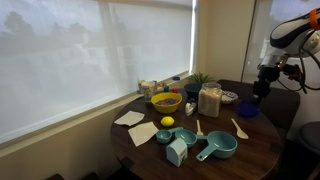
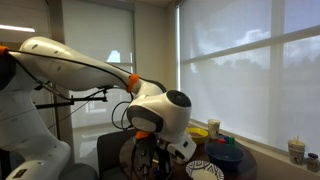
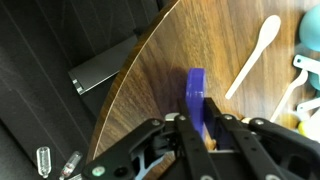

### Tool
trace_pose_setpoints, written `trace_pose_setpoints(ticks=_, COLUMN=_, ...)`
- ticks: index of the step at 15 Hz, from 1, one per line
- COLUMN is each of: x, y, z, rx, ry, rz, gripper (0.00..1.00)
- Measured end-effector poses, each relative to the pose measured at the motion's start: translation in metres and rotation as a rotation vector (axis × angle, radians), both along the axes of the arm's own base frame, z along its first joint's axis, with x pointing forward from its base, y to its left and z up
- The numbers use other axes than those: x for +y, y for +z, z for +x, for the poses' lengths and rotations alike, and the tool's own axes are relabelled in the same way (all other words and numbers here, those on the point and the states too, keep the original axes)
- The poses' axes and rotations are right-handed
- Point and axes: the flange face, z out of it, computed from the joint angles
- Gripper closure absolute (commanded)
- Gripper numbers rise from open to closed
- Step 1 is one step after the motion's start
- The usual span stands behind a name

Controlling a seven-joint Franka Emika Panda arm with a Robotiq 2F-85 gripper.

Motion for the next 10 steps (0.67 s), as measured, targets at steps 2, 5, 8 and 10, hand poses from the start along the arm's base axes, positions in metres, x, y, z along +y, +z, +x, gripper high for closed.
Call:
trace_pose_setpoints(ticks=2, x=0.014, y=0.01, z=0.009, rx=0.004, ry=0.082, rz=-0.076, gripper=0.95)
trace_pose_setpoints(ticks=5, x=0.038, y=0.023, z=0.021, rx=0.01, ry=0.204, rz=-0.189, gripper=0.95)
trace_pose_setpoints(ticks=8, x=0.062, y=0.032, z=0.028, rx=0.014, ry=0.322, rz=-0.308, gripper=0.95)
trace_pose_setpoints(ticks=10, x=0.075, y=0.038, z=0.031, rx=0.01, ry=0.393, rz=-0.389, gripper=0.95)
